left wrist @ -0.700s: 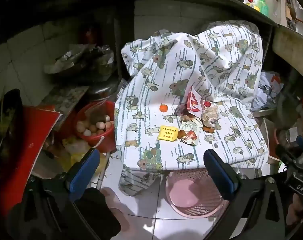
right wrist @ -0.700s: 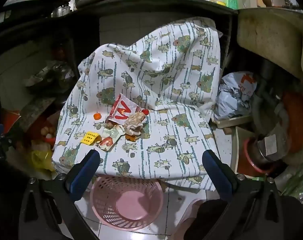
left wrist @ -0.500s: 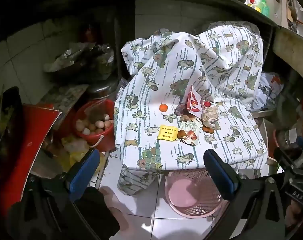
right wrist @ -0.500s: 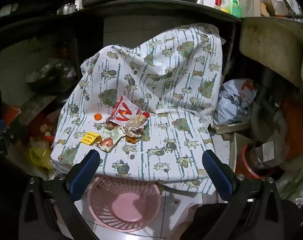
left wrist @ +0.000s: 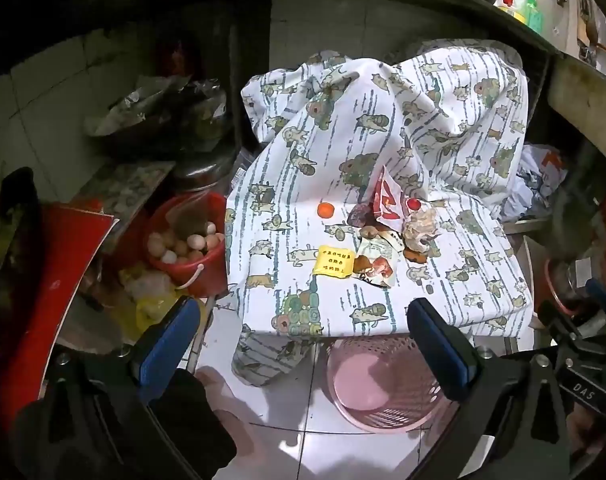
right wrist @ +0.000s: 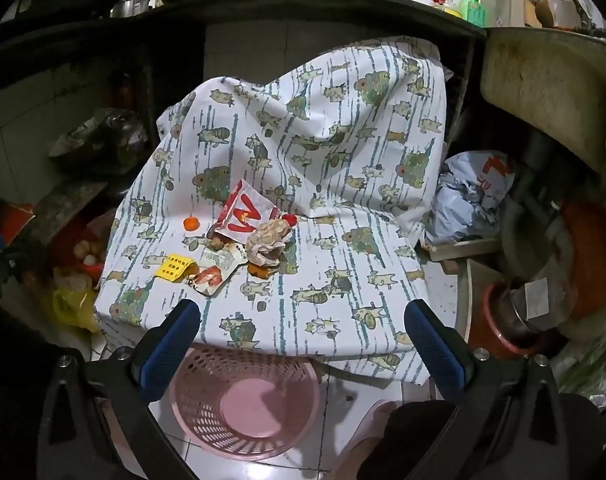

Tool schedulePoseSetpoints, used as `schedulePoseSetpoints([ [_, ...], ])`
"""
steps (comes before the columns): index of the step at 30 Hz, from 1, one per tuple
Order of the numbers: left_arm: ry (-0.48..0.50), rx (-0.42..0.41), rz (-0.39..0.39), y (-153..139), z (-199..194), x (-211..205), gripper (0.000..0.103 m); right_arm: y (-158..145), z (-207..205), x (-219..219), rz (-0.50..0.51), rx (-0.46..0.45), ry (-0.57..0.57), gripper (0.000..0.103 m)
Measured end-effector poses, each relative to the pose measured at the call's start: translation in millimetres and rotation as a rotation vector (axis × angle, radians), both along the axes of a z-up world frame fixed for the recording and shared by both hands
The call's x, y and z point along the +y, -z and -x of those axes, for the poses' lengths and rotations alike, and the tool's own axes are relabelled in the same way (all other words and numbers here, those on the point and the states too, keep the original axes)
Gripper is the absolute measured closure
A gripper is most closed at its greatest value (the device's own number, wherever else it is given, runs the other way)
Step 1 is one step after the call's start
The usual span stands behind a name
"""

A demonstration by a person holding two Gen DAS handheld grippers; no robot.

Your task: Collect trash

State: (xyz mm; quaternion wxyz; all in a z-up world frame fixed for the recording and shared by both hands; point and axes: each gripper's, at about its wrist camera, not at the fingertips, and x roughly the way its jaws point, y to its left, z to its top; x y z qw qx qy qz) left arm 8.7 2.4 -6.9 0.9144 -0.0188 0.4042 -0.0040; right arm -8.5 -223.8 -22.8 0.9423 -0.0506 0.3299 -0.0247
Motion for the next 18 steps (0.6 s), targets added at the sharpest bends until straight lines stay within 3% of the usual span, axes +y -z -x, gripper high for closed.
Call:
schedulePoseSetpoints([
  [18,0.001,-0.005,0.004,-1.2,0.4,4.6,0.001,1.0,3.6,6.7,0.027,-0.015,-0.003,0.000],
])
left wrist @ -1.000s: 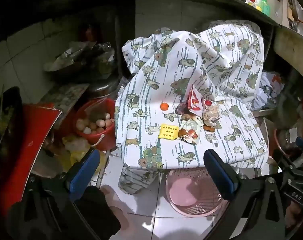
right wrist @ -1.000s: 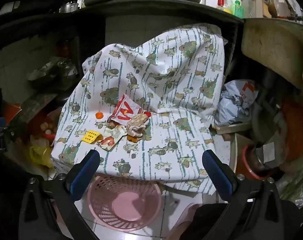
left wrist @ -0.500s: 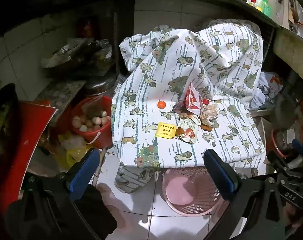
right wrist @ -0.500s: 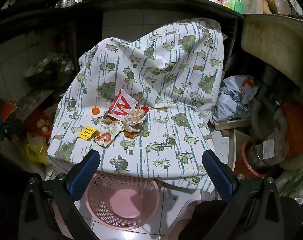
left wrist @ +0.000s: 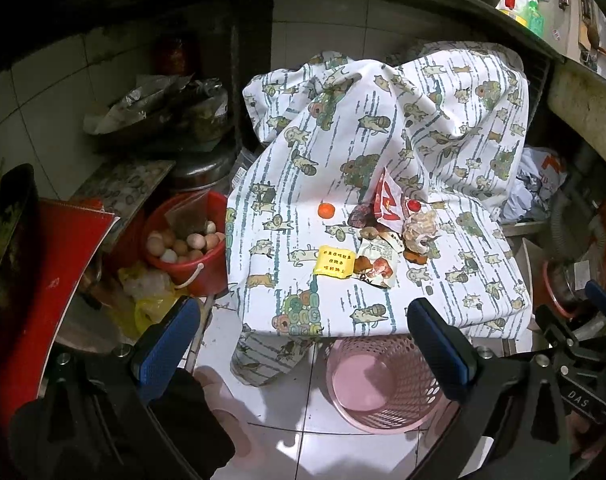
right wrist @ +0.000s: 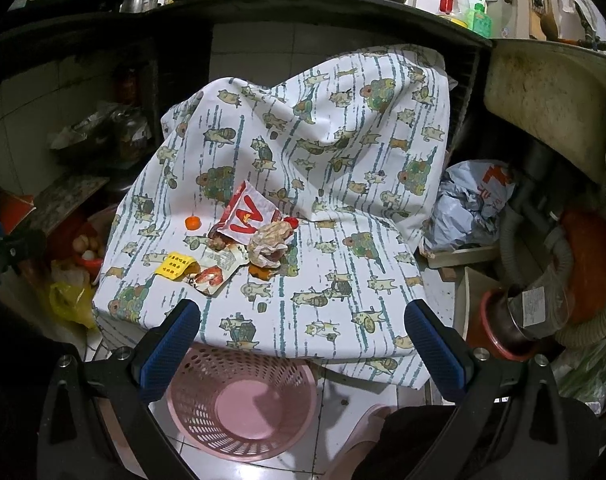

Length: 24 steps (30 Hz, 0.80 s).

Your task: Collect trash

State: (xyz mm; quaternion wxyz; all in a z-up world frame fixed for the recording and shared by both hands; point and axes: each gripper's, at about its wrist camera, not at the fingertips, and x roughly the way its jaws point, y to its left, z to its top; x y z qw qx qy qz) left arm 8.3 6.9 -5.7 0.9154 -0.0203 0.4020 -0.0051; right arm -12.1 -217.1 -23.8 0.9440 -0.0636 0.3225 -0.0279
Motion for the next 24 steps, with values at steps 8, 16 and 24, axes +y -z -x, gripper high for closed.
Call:
schedulePoseSetpoints([
  [8,0.001,-0.001,-0.009,-0.9,2.1,-0.4,0.001,0.4,0.8,-0.5,-0.004,-0.002,0.001,0.000],
  [16,-0.002,0.004,-0.006,4.6,1.2,1.0,0.001,-0.1,0.7,-1.1,-0.006,-0.004,0.005,0.000],
  [24,-0.004,0.002,-0.012,5.3,0.4,1.4,0.001,-0.7,1.2,-2.5,-0.010,-0.005,0.004,0.000],
])
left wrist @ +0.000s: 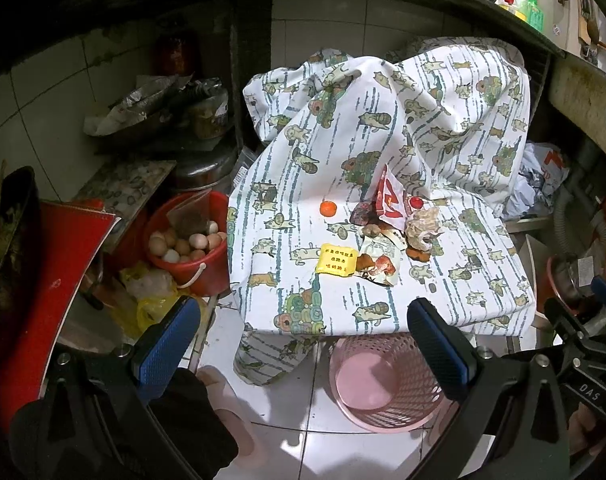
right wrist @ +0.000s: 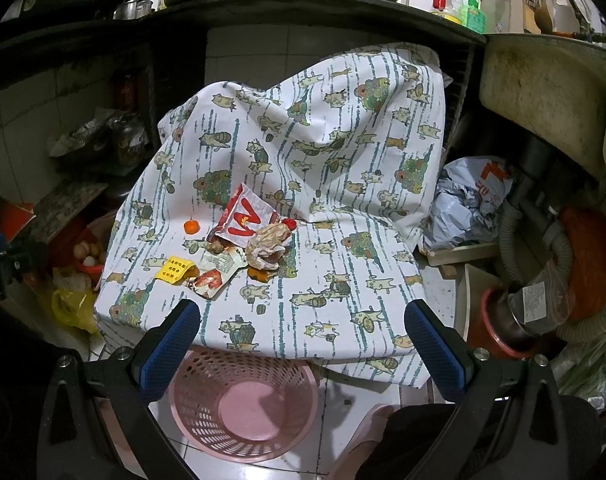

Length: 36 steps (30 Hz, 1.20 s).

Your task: Collect trash

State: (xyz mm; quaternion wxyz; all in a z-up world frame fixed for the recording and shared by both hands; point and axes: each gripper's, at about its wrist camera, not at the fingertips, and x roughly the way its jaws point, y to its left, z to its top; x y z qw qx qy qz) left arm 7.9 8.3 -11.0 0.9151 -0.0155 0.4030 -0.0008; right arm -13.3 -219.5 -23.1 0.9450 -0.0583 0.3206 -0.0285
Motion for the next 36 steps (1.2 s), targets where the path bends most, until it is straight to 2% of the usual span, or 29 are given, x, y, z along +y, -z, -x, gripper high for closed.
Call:
schedulePoseSetpoints([
  [15,-0.014,0.033,0.001,2.7,-3.3,1.8,0.001,2.2,-5.1,-2.7,-0.007,0.032,0.017,0.000],
  [26,-0.022,0.044,0.007,3.2,-6.7,3.6,0.001,9.5,-8.2,0.7,-0.031,0.048,-0.015,0.000],
  [36,-0.012,0.031,0.008,-3.0,-8.0,2.1,0.001,8.5,-2.5,1.3,-0.019,0.013,-0.010,0.000],
])
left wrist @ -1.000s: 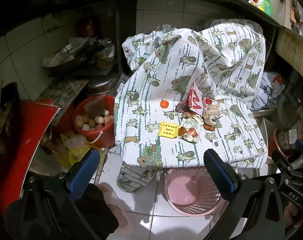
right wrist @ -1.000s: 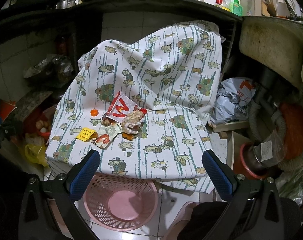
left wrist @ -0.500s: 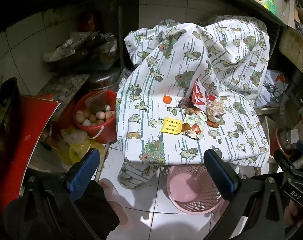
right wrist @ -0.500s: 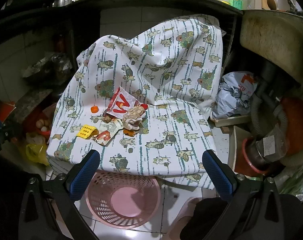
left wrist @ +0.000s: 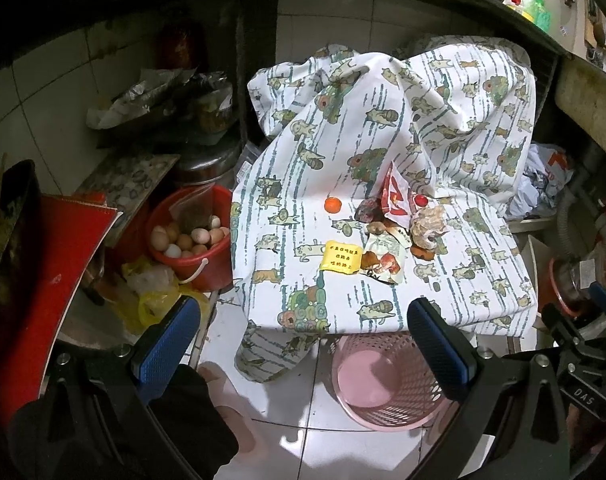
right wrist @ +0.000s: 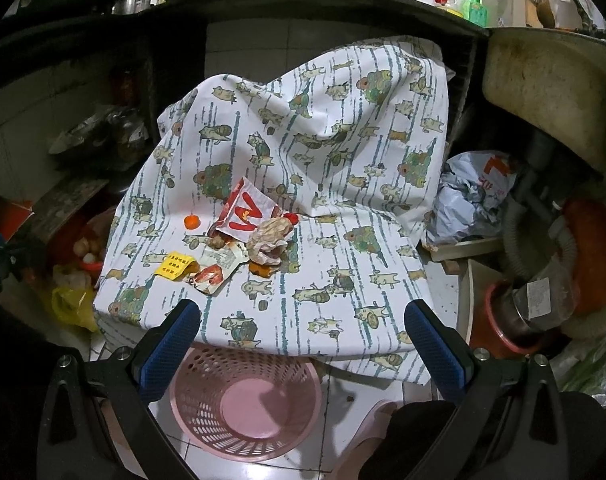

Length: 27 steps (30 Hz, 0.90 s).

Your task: Collect trash

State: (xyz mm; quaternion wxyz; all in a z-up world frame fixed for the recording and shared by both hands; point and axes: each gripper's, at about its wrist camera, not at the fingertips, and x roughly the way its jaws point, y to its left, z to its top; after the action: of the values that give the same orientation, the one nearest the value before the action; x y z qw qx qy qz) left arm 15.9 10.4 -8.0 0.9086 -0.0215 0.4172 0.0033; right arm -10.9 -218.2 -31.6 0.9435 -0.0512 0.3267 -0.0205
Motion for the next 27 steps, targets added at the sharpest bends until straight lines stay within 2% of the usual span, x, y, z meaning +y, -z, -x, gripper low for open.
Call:
schedulePoseSetpoints([
  [8,-0.011,-0.064,-0.003,-9.0,6.5,1.1,0.001,-4.9,4.5,-0.1,0.008,0.009,-0.023,0.000],
  [14,-0.036,-0.167,-0.070,-23.5,16.4,0.9,0.001,-9.8,9.6,1.8,0.003,-0.004,-0.040,0.001],
  [16,-0.054,-0.191,-0.094,-28.2,18.5,-0.9,0.001,-13.6,7.9,2.9,-0.002,-0.002,-0.039,0.007],
  [19,-0.047,-0.178,-0.080,-32.6,16.4,-0.2,0.001,-30.2,-0.9,2.7,-0.019,0.004,-0.066,0.020],
  [22,-0.036,-0.165,-0.062,-42.2,10.0,0.7,0.010,-55.5,-13.7,-10.2,-0.073,-0.012,0.012,0.029],
  [25,-0.053,-0.190,-0.065,-59.3,2.1,1.6,0.013,-77.8,-32.0,-16.5,-0.059,-0.033,0.001,0.043],
  [27,-0.047,-0.204,-0.063,-73.7,-7.6,2.9,0.013,-92.4,-44.1,-19.6,-0.050,-0.058,0.003,0.045],
])
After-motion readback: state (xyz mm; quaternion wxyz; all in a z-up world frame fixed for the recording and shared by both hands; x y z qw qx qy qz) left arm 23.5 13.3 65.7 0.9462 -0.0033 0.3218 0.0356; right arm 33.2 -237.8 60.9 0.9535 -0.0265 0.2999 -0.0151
